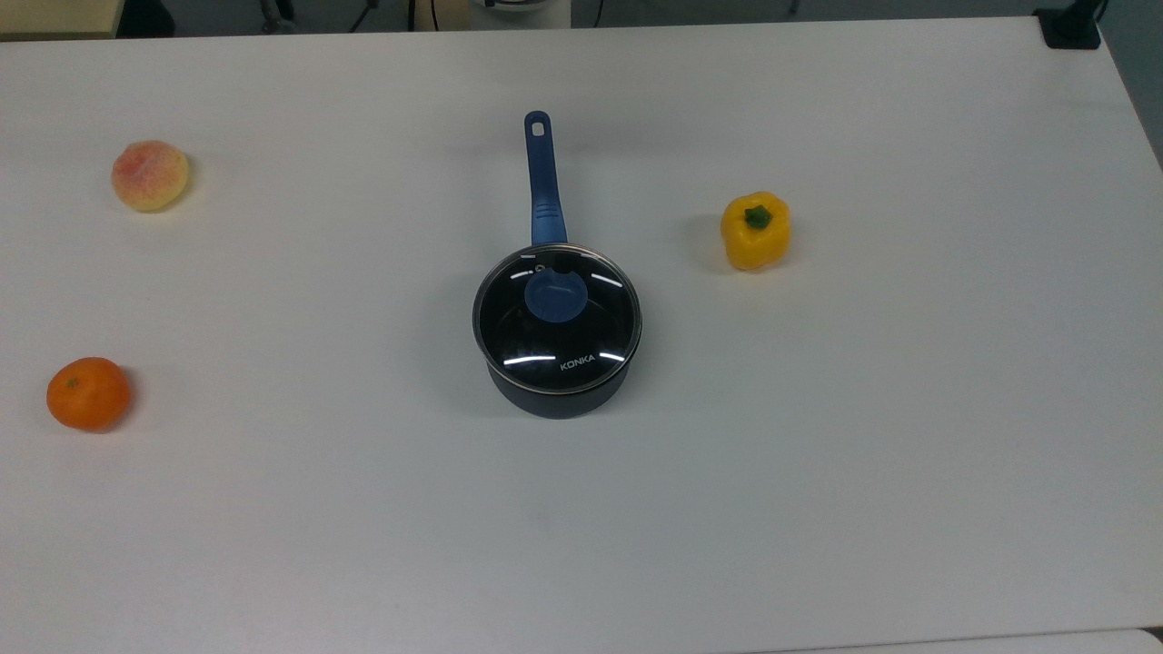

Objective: Open lid

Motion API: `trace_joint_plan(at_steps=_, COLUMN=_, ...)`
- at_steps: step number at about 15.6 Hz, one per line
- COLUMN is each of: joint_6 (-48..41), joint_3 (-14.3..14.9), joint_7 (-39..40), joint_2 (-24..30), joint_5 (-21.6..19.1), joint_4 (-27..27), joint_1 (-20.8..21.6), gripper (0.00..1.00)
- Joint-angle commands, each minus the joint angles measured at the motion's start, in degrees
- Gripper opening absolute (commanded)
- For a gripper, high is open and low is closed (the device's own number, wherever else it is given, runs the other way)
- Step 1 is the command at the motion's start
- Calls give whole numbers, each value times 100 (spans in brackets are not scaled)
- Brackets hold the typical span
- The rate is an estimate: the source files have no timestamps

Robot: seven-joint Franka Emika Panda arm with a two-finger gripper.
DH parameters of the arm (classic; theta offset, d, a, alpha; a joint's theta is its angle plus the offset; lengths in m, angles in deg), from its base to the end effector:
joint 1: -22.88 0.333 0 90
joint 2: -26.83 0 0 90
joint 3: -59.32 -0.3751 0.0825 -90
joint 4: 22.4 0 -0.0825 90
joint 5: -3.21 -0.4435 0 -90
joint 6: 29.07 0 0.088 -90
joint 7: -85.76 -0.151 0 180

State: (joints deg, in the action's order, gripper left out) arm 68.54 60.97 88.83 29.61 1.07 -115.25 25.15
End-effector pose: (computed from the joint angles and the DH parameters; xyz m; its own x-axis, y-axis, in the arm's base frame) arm 0.6148 0.0114 0.6556 0.9894 0.0591 0.1330 0.0639 -0.9975 -0.0317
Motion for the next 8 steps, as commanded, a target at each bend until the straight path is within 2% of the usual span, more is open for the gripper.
trace_joint_plan(at_steps=1, joint_6=47, joint_3=-50, joint_7=71, joint_2=117, joint_5=-112, joint_4=-128, joint_1=-60, gripper=100)
trace_joint_plan(at_steps=8, joint_6=21, joint_3=-50, joint_7=97, joint_2=126, joint_5=-112, joint_4=-146, joint_1=-51, gripper=100)
